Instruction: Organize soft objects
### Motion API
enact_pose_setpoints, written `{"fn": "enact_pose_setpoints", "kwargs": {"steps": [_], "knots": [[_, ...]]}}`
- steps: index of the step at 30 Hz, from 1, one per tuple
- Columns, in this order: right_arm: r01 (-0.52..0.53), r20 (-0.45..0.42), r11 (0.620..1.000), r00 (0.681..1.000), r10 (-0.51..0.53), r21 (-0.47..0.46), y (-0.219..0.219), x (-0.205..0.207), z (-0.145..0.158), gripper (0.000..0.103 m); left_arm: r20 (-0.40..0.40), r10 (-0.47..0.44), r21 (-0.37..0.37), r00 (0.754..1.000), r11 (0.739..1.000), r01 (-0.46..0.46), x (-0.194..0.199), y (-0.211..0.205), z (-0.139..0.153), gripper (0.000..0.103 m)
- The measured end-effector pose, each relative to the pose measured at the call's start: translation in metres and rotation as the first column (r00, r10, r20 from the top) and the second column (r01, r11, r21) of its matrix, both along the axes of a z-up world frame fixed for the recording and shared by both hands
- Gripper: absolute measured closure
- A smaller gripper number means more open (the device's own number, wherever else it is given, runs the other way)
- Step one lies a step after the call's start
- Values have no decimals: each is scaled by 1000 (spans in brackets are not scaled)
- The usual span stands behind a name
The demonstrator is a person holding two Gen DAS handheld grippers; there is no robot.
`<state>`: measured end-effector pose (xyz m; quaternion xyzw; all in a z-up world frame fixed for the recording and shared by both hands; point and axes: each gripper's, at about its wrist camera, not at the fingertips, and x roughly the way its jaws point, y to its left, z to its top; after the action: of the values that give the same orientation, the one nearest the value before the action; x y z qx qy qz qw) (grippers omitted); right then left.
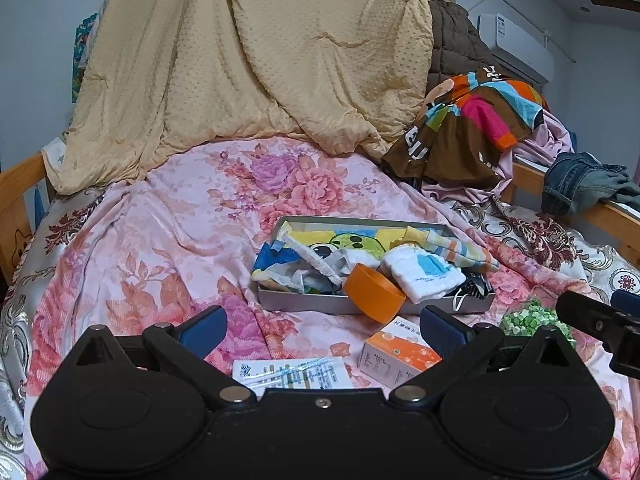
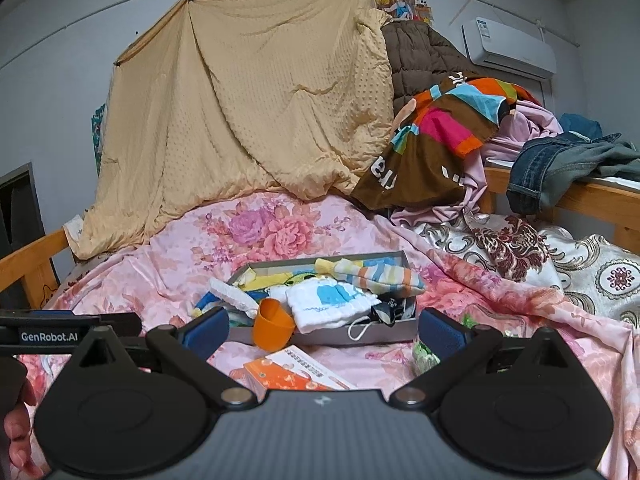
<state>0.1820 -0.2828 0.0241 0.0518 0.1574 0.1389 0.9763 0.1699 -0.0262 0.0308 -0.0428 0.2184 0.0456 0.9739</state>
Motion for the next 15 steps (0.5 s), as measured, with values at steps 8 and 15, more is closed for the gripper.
{"fn": "enact_pose_setpoints", "kwargs": {"steps": [8, 15], "knots": [[-1, -25, 1000, 1000, 1, -11, 1, -10, -10, 0, -9, 14, -8, 1000, 1000, -14, -10, 4, -10, 1], [1, -32, 1000, 999, -2, -20, 0, -18, -15, 0, -25, 22, -11, 999, 1000, -22, -15, 7, -22, 1]]}}
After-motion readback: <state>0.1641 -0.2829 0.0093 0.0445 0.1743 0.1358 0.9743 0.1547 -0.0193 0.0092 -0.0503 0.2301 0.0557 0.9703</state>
